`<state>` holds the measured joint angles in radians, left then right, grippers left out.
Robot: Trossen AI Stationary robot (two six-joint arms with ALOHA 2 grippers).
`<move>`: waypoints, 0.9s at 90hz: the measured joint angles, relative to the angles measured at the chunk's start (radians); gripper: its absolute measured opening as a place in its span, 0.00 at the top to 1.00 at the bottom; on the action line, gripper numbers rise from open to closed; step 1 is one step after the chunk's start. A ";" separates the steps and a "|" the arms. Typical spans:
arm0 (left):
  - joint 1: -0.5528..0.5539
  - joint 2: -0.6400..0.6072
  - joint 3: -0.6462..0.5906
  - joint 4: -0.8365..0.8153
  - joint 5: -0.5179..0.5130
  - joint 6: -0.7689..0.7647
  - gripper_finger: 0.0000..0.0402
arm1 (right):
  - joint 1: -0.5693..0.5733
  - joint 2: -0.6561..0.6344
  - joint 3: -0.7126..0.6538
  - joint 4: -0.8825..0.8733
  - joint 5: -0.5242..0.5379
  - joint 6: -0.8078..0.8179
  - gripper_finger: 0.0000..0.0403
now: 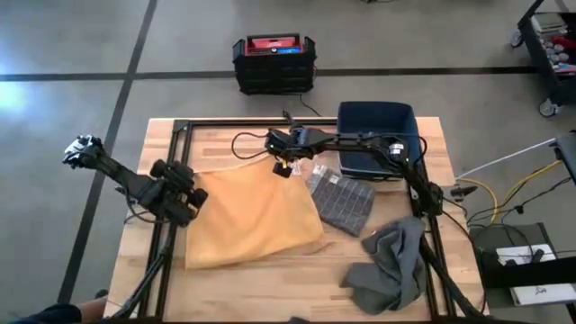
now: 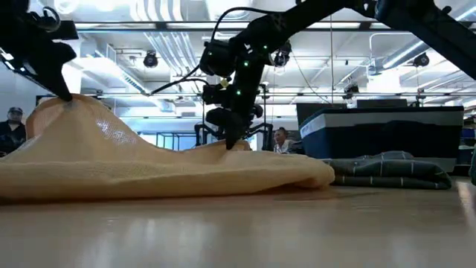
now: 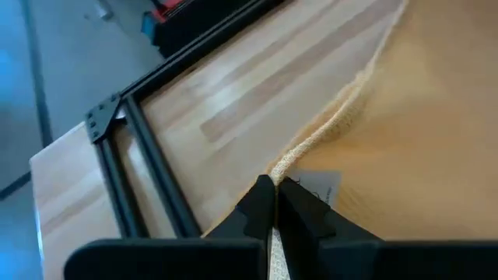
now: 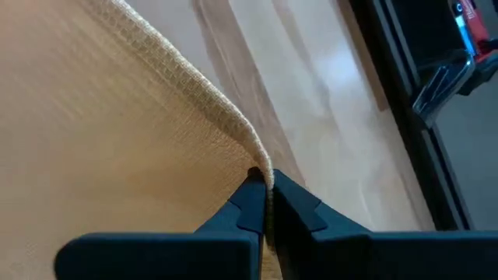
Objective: Fold towel
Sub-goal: Fold the yellow kitchen towel
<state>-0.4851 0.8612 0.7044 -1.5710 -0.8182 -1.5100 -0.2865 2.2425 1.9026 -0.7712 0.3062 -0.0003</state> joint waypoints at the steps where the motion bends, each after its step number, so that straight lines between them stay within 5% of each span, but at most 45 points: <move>1: 0.006 -0.001 0.000 0.000 0.001 0.001 1.00 | 0.000 0.000 0.000 0.000 0.000 0.000 1.00; 33: 0.085 -0.022 0.012 0.000 0.027 0.034 0.96 | -0.002 0.000 0.000 0.006 0.000 0.000 0.96; 48: 0.099 -0.024 0.015 0.000 0.043 0.048 0.81 | -0.003 0.000 0.000 0.021 0.020 -0.020 0.81; 64: 0.104 -0.027 0.033 0.000 0.058 0.112 0.61 | -0.012 -0.004 0.015 0.045 0.181 -0.033 0.60; 81: 0.104 -0.030 0.088 0.000 0.059 0.161 0.55 | -0.028 -0.006 0.096 -0.007 0.243 -0.041 0.47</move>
<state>-0.3813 0.8313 0.7923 -1.5715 -0.7591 -1.3486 -0.3145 2.2368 1.9986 -0.7784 0.5491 -0.0412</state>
